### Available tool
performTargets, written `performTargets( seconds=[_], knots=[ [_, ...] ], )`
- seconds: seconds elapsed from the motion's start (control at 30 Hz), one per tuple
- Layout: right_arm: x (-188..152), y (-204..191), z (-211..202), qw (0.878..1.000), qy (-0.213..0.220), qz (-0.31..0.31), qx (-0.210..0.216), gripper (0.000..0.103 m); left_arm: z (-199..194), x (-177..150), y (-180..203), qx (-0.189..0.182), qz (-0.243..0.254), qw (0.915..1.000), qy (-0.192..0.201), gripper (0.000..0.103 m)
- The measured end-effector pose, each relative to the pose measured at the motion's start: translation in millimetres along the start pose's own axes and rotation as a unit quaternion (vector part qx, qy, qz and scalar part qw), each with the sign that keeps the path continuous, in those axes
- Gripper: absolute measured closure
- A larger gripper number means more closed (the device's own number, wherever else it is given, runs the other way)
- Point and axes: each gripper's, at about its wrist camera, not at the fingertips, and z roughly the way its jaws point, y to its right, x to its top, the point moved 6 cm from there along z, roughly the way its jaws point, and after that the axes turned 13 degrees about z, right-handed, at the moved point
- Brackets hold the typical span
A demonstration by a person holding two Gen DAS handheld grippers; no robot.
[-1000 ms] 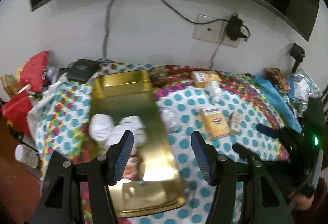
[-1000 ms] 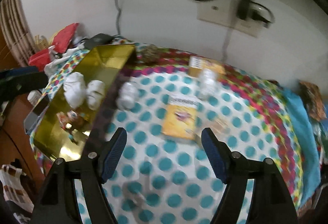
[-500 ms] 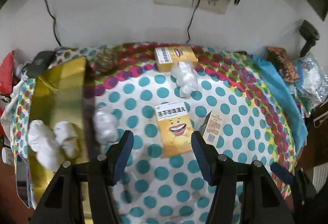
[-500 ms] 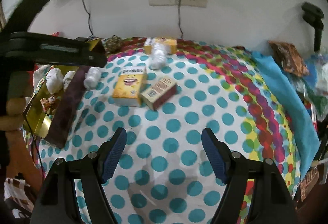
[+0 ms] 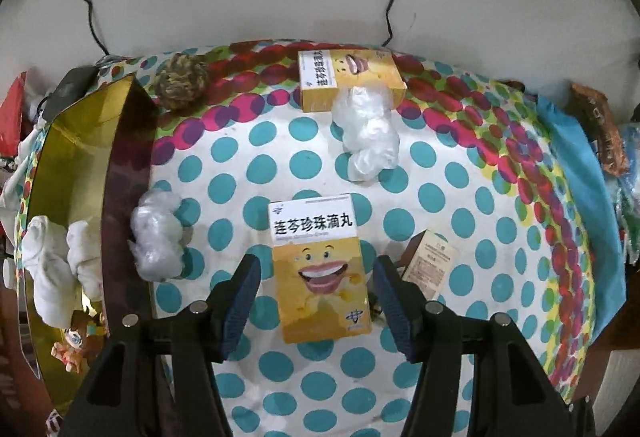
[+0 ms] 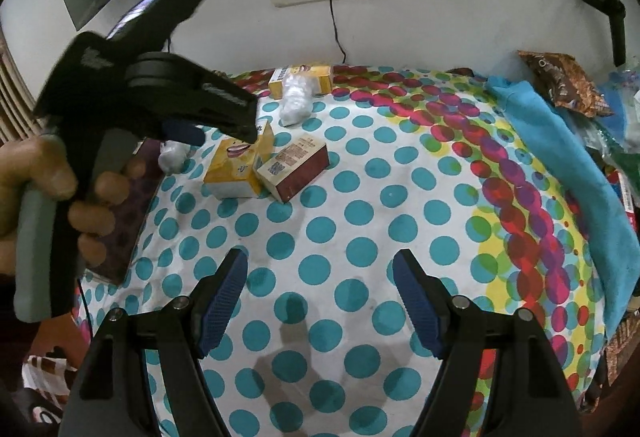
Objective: Organize objects
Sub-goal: 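Grasp the yellow medicine box with the left tool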
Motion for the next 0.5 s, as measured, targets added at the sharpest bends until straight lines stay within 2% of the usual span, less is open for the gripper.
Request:
performTargets(
  seconds=[0.07,0.3,0.5],
  knots=[
    [-2,1,2,1.0,-0.002,0.001,0.003,0.029,5,1,0,0.007,-0.005,0.9999,-0.006,0.043],
    [-7,4,10,1.0,-0.012,0.008,0.01,0.029,21,1,0,-0.001,-0.02,0.9997,-0.016,0.043],
    [-7,8,10,1.0,-0.012,0.015,0.01,0.029,30,0,5,0.004,-0.012,0.9997,-0.021,0.043]
  ],
)
